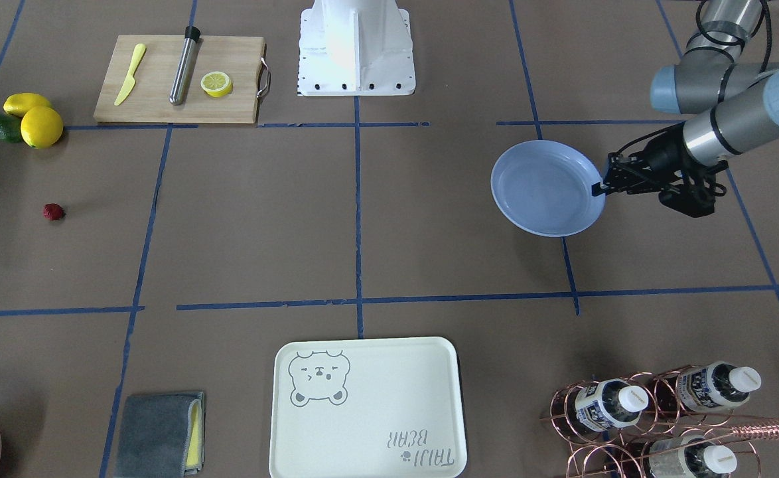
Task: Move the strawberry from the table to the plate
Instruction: 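Reach the left gripper down and grasp the rim of the light-blue plate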
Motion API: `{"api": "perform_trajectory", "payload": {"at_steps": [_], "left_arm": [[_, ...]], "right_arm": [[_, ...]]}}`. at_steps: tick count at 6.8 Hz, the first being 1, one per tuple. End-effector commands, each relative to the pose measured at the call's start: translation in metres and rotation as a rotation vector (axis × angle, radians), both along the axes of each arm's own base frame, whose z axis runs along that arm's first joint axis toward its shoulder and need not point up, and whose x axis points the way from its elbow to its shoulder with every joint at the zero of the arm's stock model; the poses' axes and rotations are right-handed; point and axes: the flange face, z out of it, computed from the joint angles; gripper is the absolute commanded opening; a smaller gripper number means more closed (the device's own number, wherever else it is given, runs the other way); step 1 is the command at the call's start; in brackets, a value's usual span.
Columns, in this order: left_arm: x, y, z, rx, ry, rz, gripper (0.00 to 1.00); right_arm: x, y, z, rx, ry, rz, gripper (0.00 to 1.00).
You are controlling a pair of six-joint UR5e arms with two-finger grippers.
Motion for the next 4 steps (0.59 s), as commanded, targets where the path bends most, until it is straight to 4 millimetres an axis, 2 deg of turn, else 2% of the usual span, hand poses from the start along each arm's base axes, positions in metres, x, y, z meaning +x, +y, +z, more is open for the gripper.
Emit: {"api": "perform_trajectory", "payload": {"at_steps": [1,2,3,4], "left_arm": [[0.116,0.015,-0.112,-0.130,0.029,-0.058,0.00],[0.182,0.047,-0.145,-0.177,0.026,-0.076,0.00],[0.218,0.055,-0.147,-0.157,0.005,-0.104,0.00],[0.242,0.058,-0.146,-0.146,-0.014,-0.122,0.00]], "right_arm": [[0.000,0.000,0.000,-0.001,-0.001,0.001,1.00],[0.000,0.000,0.000,0.000,0.000,0.000,1.00],[-0.001,0.000,0.000,0.000,0.000,-0.002,1.00],[0.000,0.000,0.000,0.004,-0.001,-0.002,1.00]]}}
